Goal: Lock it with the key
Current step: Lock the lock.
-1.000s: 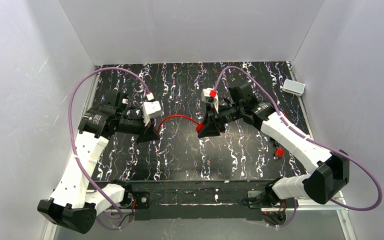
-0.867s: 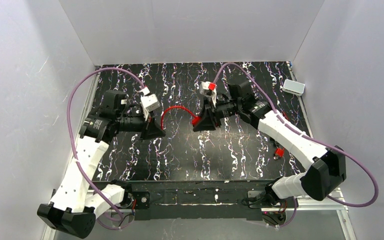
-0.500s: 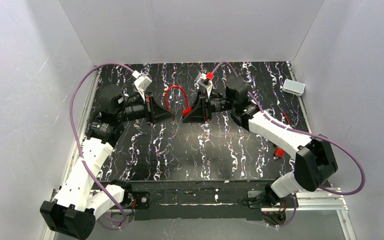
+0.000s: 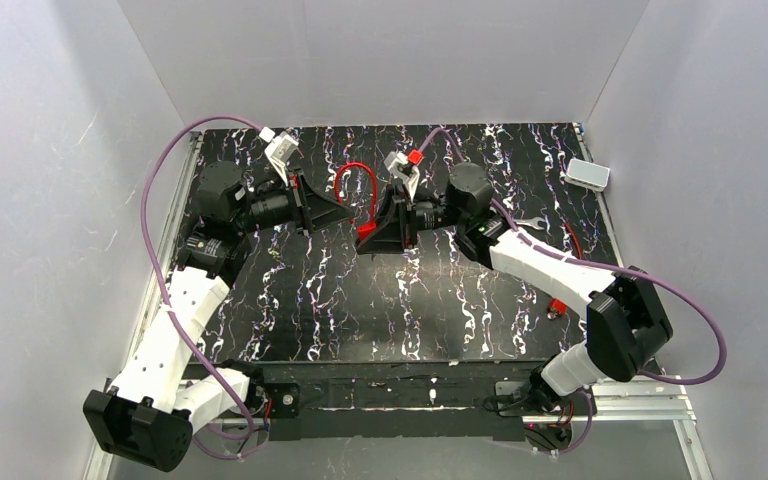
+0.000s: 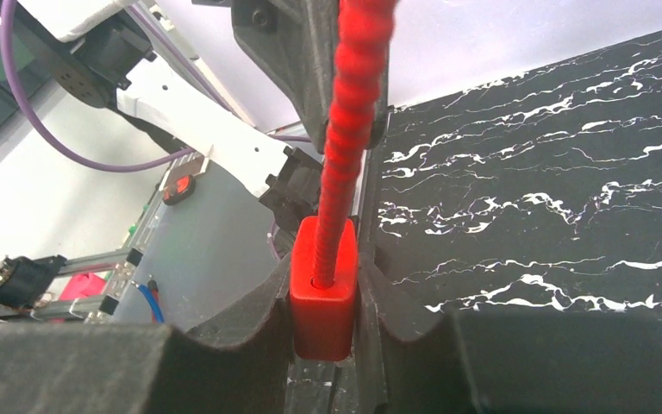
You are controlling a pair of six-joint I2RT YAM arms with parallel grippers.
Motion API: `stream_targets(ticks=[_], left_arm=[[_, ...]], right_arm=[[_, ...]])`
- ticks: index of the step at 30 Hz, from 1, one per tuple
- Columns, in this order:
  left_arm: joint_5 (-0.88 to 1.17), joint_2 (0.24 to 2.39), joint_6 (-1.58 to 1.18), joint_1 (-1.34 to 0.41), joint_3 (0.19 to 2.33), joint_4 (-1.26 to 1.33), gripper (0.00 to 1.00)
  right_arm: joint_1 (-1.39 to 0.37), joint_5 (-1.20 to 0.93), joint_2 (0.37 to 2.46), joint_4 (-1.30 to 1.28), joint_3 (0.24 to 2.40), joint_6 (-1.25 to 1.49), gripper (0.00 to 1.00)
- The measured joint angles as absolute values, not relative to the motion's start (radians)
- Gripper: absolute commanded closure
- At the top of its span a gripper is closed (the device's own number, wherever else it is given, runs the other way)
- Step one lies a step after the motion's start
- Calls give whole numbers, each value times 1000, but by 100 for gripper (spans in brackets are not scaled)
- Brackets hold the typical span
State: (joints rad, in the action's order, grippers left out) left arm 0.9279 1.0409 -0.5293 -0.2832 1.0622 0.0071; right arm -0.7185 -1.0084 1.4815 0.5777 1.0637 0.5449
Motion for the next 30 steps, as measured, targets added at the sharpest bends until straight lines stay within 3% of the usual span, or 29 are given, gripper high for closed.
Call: stream_targets(ticks=[12, 30], left_arm=[[944, 1041, -542, -288, 1063, 15, 100], [949, 1032, -500, -305, 1001, 14, 100]], right_arm=[[-758, -1009, 1482, 418, 1065, 405, 99], [-760, -1026, 1482, 391, 1072, 385, 99]])
